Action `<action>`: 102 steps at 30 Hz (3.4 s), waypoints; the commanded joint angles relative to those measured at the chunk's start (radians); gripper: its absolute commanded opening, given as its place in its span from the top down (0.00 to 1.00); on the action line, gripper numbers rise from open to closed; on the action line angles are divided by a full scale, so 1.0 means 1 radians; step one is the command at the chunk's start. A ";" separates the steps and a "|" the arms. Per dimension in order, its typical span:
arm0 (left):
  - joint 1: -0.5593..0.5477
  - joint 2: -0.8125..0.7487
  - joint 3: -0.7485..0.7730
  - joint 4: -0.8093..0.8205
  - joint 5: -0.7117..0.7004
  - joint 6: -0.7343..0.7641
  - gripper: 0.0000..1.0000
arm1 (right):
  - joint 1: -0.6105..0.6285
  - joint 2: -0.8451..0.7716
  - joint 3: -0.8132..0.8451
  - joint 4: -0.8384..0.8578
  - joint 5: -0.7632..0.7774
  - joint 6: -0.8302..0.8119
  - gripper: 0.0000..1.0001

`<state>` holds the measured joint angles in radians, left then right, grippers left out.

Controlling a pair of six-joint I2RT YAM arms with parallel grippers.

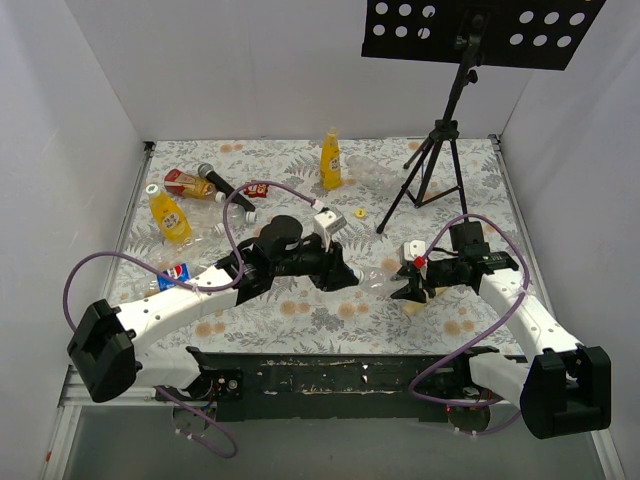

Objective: Unscrew the bottle caps
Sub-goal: Unscrew the bottle cap from the plastic bottle.

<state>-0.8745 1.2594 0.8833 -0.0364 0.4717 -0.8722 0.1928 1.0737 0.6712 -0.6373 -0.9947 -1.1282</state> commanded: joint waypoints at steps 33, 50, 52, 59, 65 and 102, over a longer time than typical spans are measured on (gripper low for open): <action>-0.081 -0.321 -0.170 -0.025 -0.038 0.490 0.02 | -0.009 -0.004 -0.001 -0.009 -0.007 -0.016 0.89; -0.081 -0.097 -0.112 0.174 -0.033 0.636 0.19 | -0.010 -0.008 0.001 -0.018 -0.010 -0.027 0.89; -0.081 -0.094 -0.109 0.176 -0.030 0.627 0.33 | -0.010 -0.008 0.002 -0.018 -0.010 -0.027 0.89; -0.081 -0.065 -0.084 0.144 -0.027 0.610 0.64 | -0.010 -0.006 0.001 -0.019 -0.010 -0.027 0.89; -0.080 -0.038 -0.035 0.092 -0.036 0.506 1.00 | -0.010 -0.003 0.001 -0.019 -0.007 -0.028 0.89; -0.077 -0.233 0.042 -0.189 -0.224 -0.008 0.02 | -0.015 0.011 0.001 -0.027 -0.001 -0.033 0.89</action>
<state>-0.9524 1.1210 1.0004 -0.2974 0.0856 -1.2606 0.1787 1.0821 0.6708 -0.6537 -0.9756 -1.1519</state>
